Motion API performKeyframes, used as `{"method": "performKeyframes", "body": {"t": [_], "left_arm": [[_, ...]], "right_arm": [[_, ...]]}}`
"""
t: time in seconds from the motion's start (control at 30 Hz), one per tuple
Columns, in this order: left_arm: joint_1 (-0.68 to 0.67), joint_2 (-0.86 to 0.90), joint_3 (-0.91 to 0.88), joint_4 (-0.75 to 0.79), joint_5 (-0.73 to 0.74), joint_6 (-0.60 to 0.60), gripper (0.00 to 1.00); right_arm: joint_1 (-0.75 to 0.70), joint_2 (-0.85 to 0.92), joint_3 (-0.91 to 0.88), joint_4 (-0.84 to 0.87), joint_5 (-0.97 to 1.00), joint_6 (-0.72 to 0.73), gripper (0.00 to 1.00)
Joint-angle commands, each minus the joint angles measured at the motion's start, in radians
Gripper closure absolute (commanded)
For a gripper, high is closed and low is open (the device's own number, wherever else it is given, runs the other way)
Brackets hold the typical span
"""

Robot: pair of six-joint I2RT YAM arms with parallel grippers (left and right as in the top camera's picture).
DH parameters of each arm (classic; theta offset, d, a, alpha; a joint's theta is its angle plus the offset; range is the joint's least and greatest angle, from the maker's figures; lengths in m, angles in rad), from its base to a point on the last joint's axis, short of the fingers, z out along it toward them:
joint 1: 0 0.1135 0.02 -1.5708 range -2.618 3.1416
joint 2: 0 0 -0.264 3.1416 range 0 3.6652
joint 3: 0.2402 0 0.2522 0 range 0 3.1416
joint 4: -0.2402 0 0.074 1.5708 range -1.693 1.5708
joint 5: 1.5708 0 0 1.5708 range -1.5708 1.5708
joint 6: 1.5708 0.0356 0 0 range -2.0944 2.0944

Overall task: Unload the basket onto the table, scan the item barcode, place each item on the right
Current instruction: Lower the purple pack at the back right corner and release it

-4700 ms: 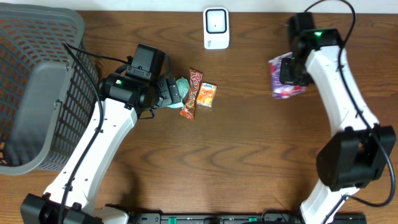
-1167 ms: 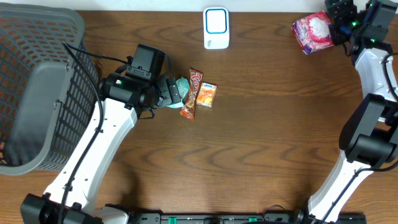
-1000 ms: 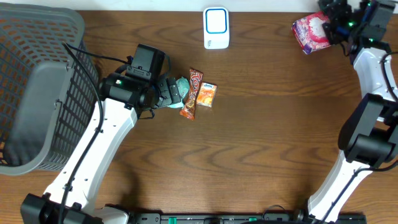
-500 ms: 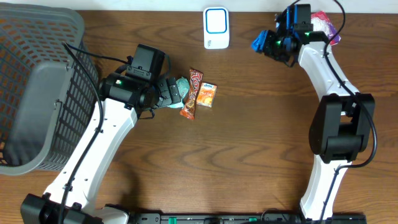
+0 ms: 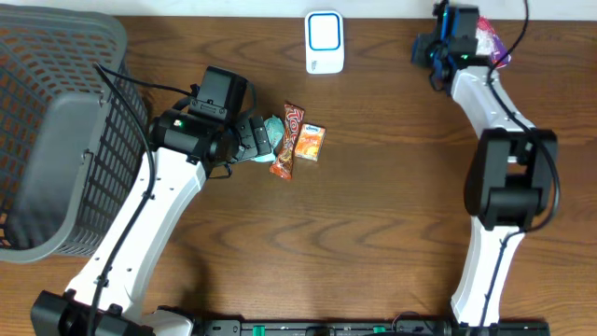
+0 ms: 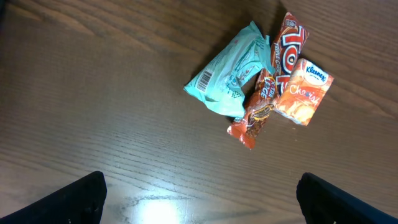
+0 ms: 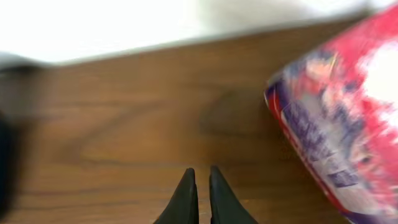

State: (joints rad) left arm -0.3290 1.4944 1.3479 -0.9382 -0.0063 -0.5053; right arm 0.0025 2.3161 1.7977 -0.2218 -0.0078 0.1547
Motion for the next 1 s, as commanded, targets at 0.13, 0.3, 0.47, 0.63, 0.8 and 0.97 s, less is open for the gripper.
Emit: {"method": "performKeyframes", "body": {"t": [0.13, 0.3, 0.47, 0.63, 0.8, 0.97], "left_arm": [[0.003, 0.004, -0.003, -0.003, -0.010, -0.013, 0.02], [0.003, 0.004, -0.003, -0.003, -0.010, -0.013, 0.02], [0.003, 0.004, -0.003, -0.003, -0.010, -0.013, 0.02], [0.003, 0.004, -0.003, -0.003, -0.010, -0.013, 0.02], [0.003, 0.004, -0.003, -0.003, -0.010, -0.013, 0.02], [0.003, 0.004, -0.003, -0.003, -0.010, -0.013, 0.02]], "right_arm": [[-0.105, 0.075, 0.005, 0.050, 0.108, -0.092, 0.97], [-0.159, 0.063, 0.005, 0.024, 0.239, -0.051, 0.97], [-0.159, -0.020, 0.009, -0.050, 0.372, 0.001, 0.99], [-0.159, -0.142, 0.009, -0.098, 0.436, 0.085, 0.99], [-0.158, -0.184, 0.008, -0.031, 0.056, 0.008, 0.89], [-0.153, -0.089, 0.006, 0.061, 0.072, 0.009, 0.89]]}}
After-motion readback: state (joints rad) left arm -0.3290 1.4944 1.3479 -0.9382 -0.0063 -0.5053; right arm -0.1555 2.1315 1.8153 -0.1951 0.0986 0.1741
